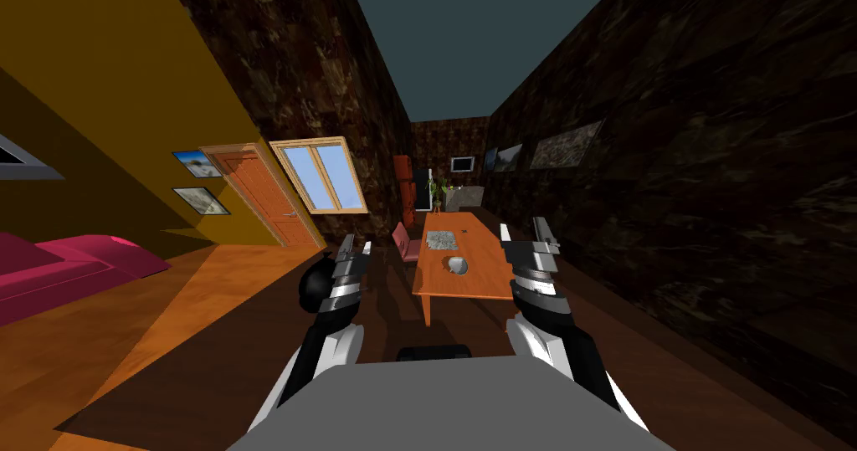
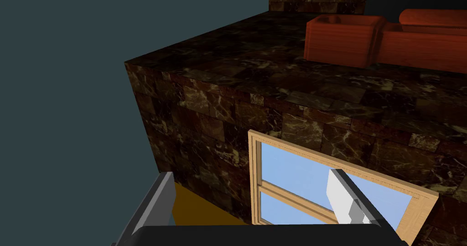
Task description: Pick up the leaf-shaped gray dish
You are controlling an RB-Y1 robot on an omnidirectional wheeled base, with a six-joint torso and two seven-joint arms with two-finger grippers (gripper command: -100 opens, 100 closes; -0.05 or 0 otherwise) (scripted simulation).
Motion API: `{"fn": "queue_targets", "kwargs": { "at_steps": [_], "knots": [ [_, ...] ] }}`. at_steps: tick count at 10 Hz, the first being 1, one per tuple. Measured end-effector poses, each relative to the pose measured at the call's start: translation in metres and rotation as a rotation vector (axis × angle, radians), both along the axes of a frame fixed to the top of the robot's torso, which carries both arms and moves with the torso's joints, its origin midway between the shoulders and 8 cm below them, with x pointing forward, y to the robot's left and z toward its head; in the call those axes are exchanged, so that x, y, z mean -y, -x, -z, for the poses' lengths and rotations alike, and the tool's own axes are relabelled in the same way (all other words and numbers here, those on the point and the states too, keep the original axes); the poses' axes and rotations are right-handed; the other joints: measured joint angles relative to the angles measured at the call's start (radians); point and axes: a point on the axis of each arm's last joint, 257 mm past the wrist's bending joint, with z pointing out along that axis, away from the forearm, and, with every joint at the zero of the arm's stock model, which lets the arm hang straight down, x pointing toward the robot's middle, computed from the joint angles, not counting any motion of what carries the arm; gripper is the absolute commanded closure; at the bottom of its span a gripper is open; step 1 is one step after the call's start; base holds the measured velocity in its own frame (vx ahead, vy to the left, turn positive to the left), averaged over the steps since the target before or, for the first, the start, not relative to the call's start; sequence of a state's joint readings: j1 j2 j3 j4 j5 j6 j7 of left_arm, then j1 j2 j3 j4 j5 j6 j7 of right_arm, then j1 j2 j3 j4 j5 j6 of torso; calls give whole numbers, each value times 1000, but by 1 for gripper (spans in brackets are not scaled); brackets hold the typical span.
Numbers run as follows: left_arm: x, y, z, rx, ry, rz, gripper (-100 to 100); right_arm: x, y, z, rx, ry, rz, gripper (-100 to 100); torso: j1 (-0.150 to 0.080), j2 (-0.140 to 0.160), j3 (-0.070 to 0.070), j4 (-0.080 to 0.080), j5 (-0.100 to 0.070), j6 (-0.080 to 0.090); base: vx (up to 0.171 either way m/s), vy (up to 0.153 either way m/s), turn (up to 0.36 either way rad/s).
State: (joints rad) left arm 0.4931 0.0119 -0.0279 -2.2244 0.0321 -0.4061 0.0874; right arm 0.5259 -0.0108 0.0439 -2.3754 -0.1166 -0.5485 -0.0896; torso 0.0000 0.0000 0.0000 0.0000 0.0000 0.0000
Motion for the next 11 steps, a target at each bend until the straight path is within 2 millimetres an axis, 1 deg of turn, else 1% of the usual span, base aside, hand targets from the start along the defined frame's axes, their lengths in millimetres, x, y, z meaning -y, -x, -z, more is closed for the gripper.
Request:
{"fn": "queue_targets", "kwargs": {
  "at_steps": [4, 7, 9, 11],
  "knots": [
    [0, 0, 0, 0, 0, 0, 0, -17, -14, 12, -51, 116, -22, -100, -3, 3, 2, 1, -1, 0, -39, -38, 85],
    [0, 0, 0, 0, 0, 0, 0, -37, -31, 35, -115, 244, -24, -100, -4, 4, 2, 1, -1, 0, -66, -58, 126],
    [0, 0, 0, 0, 0, 0, 0, -49, -46, 52, -160, 344, -16, -100, -6, 5, 3, 1, -1, 0, -96, -92, 188],
    [0, 0, 0, 0, 0, 0, 0, -65, -60, 69, -204, 454, -3, -100, -6, 6, 4, 1, -1, 0, -118, -76, 164]
  ]
}}
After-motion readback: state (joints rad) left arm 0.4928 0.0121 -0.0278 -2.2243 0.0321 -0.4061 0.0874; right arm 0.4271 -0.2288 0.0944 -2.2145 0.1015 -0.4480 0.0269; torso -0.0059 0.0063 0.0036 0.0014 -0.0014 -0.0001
